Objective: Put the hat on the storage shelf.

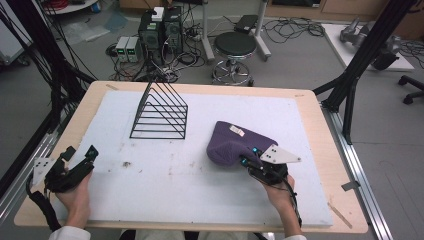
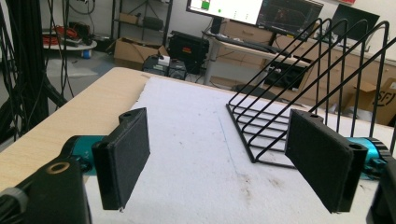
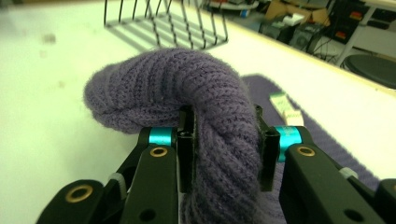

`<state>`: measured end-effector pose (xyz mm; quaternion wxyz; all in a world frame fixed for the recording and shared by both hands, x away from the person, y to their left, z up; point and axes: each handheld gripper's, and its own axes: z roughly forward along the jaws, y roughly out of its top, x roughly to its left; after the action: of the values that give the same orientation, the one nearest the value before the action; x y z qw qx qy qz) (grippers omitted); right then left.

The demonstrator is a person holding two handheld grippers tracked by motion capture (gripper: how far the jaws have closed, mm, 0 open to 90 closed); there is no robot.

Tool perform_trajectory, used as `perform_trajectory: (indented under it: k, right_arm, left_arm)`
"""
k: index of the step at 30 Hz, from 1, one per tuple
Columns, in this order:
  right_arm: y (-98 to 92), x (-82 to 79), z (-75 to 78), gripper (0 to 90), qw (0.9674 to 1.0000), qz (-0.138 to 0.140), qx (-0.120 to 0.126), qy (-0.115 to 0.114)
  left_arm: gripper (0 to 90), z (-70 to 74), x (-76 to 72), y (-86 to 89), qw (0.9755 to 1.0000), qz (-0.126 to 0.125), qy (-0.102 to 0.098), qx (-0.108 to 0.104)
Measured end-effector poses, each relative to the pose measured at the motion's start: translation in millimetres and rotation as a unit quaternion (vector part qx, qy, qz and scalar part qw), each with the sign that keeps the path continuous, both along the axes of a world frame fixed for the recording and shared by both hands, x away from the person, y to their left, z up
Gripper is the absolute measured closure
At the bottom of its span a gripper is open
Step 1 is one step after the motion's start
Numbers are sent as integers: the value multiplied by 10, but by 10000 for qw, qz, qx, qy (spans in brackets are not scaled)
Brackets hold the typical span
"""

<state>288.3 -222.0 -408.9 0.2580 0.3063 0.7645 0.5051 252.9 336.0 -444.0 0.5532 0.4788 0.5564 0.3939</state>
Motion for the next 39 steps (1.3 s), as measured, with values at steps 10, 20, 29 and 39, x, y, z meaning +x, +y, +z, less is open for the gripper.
perform_trajectory:
  k: [10, 20, 29, 39]
  right_arm:
    - [4, 11, 202, 695, 9907, -918, 696, -730]
    - [94, 20, 618, 697, 9700, -1242, 1344, -1597]
    - [195, -35, 1009, 697, 9508, -1318, 2048, -1914]
    - [410, -52, 1210, 696, 9528, -1079, 2166, -1834]
  left_arm:
    - [223, 1, 8, -19, 10000, -34, 1, 18]
    - [229, 6, 12, -46, 10000, -53, -25, 55]
    - [228, 15, 17, -123, 9995, -242, -99, 161]
    - [208, 127, 66, -263, 9957, -807, -320, 320]
